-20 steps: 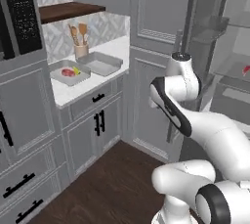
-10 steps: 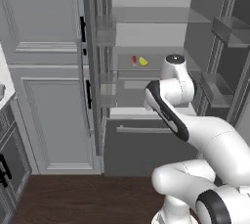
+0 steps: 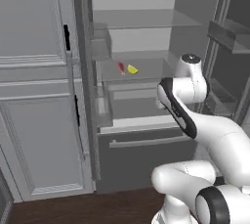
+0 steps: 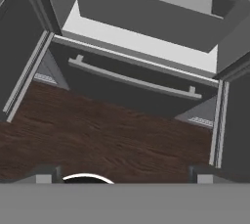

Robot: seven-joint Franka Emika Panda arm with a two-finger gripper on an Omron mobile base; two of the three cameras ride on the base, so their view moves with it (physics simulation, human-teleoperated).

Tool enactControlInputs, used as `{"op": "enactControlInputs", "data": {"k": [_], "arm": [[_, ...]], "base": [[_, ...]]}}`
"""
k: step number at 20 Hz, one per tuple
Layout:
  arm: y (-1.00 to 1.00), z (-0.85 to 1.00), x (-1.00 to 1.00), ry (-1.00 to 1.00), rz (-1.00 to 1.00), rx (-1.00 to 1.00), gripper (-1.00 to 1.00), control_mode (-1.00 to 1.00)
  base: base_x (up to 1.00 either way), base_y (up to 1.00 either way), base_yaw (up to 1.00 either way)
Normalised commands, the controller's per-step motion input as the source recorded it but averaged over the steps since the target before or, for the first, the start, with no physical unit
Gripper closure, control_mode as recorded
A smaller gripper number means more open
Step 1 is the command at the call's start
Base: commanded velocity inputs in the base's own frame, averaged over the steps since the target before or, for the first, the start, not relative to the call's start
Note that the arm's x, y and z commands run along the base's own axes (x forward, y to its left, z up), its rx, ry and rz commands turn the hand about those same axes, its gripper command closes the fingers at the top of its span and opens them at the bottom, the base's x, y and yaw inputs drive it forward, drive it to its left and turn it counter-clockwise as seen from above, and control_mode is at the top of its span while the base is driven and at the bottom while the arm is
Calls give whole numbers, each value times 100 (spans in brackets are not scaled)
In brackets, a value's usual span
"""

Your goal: Place one lemon wedge and one steak in each tupperware on the nearby counter, to pack two identical lunches.

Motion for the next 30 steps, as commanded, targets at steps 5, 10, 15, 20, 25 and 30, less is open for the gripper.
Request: {"op": "enactControlInputs", "data": {"k": [5,10,15,20,25,30], "arm": [[0,0,0,0,0,0,-100,100],[0,0,0,0,0,0,-100,100],[0,0,0,0,0,0,-100,100],[18,-3,53,0,0,12,-100,-100],[46,-52,64,-4,0,14,-100,-100],[16,-9,16,-17,0,4,-100,-100]], "base": [[100,54,-24],[92,-2,-40],[93,26,-8],[20,7,-1],[0,0,0],[0,0,0]]}}
